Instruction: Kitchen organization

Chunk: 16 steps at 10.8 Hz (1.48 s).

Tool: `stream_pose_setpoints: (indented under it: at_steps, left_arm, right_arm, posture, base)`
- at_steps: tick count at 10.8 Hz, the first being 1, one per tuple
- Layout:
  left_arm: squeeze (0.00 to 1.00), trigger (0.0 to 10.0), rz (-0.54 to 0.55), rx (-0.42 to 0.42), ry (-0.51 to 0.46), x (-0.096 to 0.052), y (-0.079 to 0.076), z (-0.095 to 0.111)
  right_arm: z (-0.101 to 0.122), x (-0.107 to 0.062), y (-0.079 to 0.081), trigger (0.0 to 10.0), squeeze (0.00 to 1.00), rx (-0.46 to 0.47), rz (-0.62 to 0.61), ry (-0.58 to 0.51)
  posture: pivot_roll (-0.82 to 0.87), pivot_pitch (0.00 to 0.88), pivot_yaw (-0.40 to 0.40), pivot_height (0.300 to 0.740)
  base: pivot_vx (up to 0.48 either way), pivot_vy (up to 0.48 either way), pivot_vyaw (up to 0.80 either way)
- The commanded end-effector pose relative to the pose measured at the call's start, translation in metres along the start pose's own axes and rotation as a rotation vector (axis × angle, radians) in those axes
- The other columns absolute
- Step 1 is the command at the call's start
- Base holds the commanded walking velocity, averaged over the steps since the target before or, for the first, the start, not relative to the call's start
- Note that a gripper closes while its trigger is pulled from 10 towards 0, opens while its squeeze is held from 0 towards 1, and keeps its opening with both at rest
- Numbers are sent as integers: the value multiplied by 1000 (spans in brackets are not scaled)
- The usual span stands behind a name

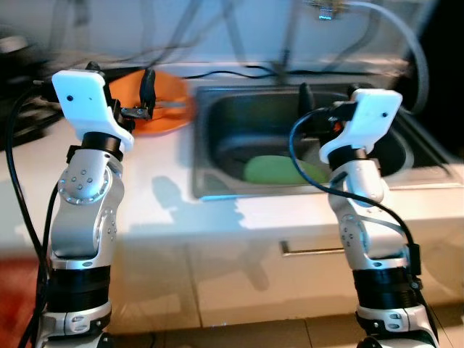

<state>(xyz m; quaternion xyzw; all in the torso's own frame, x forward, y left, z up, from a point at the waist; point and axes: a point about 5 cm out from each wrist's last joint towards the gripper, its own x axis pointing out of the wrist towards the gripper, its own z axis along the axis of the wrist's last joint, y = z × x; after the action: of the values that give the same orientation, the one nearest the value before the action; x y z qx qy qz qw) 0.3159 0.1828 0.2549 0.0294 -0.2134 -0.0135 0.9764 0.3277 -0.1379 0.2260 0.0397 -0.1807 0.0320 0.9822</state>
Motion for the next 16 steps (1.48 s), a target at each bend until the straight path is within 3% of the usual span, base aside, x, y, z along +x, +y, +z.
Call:
stream_pose_setpoints:
  at_steps: [1,5,7,8,12,14,16]
  left_arm:
    - [0,10000,14,17,-4,1,3,1]
    - [0,10000,31,17,15,0,5,-1]
    - [0,10000,40,30,27,1,7,-2]
    - [0,10000,37,30,31,1,7,-3]
    - [0,10000,12,20,44,1,2,-6]
    - [0,10000,-3,23,44,1,0,-5]
    - [0,10000,-13,16,50,0,-1,-6]
  right_arm:
    - [-2,-1,1,10000,0,2,12,29]
    - [-7,-1,2,10000,0,-26,17,76]
    - [-10,-2,8,10000,0,136,47,112]
    - [-11,-3,10,10000,0,158,43,132]
    - [-19,-6,9,10000,0,69,75,188]
    - [-21,-6,2,10000,0,66,36,199]
    - [-21,-5,-1,10000,0,70,16,189]
  posture:
    - [127,38,25,740]
    - [134,51,24,740]
    - [134,54,24,740]
    - [133,54,25,740]
    - [134,57,27,740]
    - [134,57,27,740]
    - [134,56,27,740]
  base:
    - [390,277,0]
    - [165,379,0]
    - [0,0,0]
    - [0,0,0]
    - [0,0,0]
    - [0,0,0]
    - [0,0,-800]
